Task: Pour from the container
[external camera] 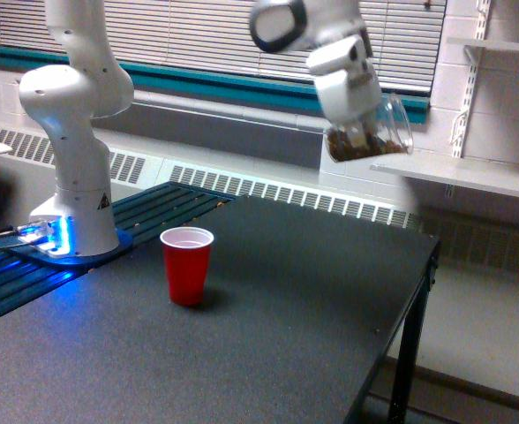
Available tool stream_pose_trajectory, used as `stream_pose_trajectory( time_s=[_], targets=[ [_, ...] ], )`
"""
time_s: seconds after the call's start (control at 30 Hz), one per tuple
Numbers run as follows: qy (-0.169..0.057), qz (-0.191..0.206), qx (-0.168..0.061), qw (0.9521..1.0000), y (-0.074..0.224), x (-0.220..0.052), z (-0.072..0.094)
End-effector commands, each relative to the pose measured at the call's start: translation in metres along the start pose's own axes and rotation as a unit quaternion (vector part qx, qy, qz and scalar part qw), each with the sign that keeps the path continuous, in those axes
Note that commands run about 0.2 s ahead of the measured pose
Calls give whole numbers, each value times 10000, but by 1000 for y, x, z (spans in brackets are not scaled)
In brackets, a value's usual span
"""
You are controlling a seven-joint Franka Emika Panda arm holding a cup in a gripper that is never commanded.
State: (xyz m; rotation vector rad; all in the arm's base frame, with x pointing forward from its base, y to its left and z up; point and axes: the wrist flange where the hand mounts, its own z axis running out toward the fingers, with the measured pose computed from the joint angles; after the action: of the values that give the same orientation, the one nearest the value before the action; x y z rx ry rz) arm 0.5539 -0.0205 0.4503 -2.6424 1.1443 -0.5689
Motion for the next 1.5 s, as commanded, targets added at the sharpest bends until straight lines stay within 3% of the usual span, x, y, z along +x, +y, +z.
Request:
stream_pose_trajectory(
  time_s=[0.03,0.4,0.73,1.03,1.5],
  targets=[
    [379,-12,224,9990,10,17,-47],
    [753,-169,523,9956,23,20,-121],
    [863,-351,636,9936,46,0,-167],
    [839,-281,597,9943,87,-23,-187],
    [843,-57,385,9957,155,-56,-206]
  ],
)
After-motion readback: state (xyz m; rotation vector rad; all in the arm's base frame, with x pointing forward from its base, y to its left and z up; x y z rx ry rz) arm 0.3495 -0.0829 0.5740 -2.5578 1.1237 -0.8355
